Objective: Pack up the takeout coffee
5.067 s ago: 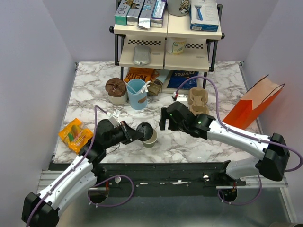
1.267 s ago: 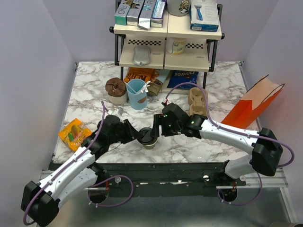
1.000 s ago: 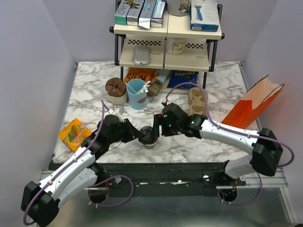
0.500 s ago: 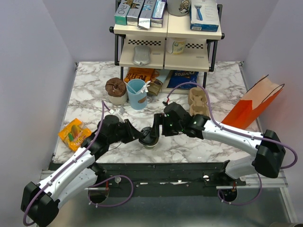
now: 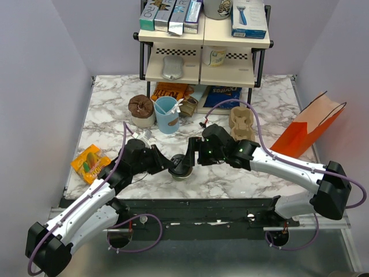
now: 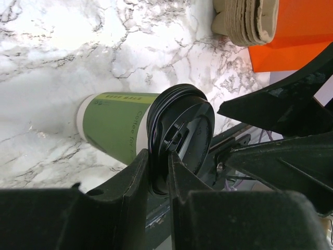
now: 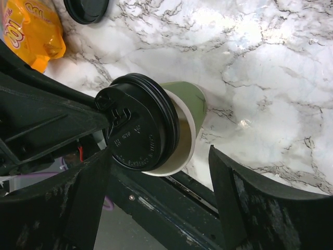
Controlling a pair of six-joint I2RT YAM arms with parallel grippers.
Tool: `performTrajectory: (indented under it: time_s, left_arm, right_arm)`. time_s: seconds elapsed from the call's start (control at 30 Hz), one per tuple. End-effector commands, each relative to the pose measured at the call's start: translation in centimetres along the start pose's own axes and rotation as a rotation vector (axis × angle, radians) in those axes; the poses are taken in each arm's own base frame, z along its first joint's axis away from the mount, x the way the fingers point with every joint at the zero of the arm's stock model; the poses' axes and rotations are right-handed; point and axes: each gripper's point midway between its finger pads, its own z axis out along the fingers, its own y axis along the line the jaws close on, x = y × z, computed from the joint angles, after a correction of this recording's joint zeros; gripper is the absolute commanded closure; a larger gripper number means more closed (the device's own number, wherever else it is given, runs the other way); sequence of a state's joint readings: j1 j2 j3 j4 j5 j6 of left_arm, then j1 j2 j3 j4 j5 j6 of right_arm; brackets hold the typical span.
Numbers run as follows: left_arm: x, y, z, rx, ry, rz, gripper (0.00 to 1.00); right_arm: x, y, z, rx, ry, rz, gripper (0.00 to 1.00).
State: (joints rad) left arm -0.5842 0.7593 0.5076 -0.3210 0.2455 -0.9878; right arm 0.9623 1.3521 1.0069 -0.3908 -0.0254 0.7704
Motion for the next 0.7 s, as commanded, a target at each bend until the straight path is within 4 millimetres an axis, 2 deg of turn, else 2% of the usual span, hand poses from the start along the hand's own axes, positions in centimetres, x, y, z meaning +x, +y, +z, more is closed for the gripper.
performTrajectory:
  time_s: [0.0, 0.07, 0.13, 0.2, 0.23, 0.27, 0.37, 0.57, 0.67]
  left_arm:
    - [0.2, 0.7, 0.1, -0.039, 0.017, 0.025, 0.98]
    - [0.4, 1.0, 0.0, -0.051, 0.028, 0.031, 0.88]
    - [0.5, 1.0, 0.0, -0.045, 0.034, 0.045, 0.84]
    - [0.7, 1.1, 0.0, -0.046, 0.037, 0.051, 0.76]
    - [0.7, 1.1, -0.1, -0.046, 0.040, 0.058, 0.71]
    - [0.7, 1.2, -0.1, -0.049, 0.042, 0.061, 0.60]
    - [1.0, 1.7, -0.2, -0.070, 0.057, 0.069, 0.45]
    - [1.3, 1.8, -0.3, -0.073, 0.073, 0.085, 0.32]
    - [1.3, 1.5, -0.3, -0.060, 0.072, 0.092, 0.30]
  right_arm:
    - [1.1, 0.1, 0.7, -0.004, 0.056, 0.016, 0.17]
    - [1.5, 0.1, 1.3, -0.001, 0.083, 0.021, 0.18]
    - [1.8, -0.2, 1.6, 0.016, 0.101, 0.025, 0.18]
    - [2.1, -0.5, 2.2, 0.040, 0.114, 0.033, 0.18]
    - [2.1, -0.7, 2.4, 0.046, 0.117, 0.037, 0.18]
    - [2.1, -0.7, 2.5, 0.050, 0.117, 0.041, 0.18]
    - [1.9, -0.7, 2.6, 0.057, 0.115, 0.040, 0.18]
    - [1.4, -1.0, 2.0, 0.086, 0.099, 0.032, 0.19]
    - [1.4, -1.2, 1.9, 0.108, 0.108, 0.024, 0.21]
